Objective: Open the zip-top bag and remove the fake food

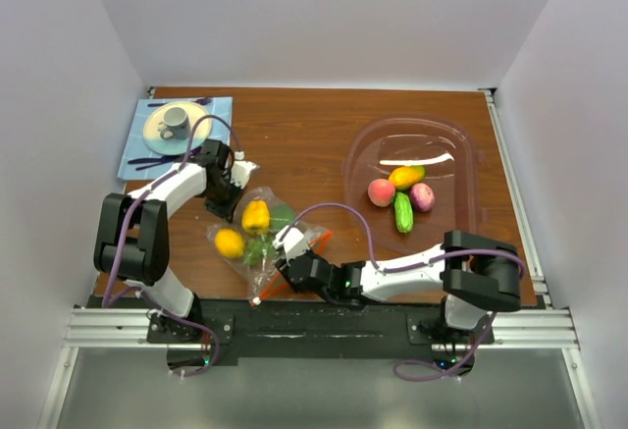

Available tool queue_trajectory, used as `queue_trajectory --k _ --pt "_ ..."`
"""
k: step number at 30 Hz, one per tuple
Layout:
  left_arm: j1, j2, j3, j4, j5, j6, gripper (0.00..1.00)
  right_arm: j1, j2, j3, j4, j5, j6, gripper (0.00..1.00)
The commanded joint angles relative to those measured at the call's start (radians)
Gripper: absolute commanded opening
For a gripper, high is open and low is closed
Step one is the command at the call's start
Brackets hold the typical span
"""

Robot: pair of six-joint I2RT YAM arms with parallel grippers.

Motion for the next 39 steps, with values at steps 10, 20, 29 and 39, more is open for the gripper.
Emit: queue_trajectory --k 10,20,29,39 --pt "-0.026 0.018 -0.015 0.002 0.036 0.027 0.0 -0.002 0.184 0.152 0.356 0.205 -0.354 0.9" --pt "-0.026 0.023 -0.016 -0.009 0.045 0.048 0.0 -0.048 0.31 0.19 0.407 0.181 -0.34 0.93" --pt "-0.026 0.014 -0.027 -0.01 0.045 0.056 0.0 -0.092 0.298 0.218 0.273 -0.004 -0.198 0.22" --pt "-0.026 0.006 -0.039 0.002 0.03 0.056 0.0 -0.091 0.12 0.125 0.148 -0.045 -0.108 0.0"
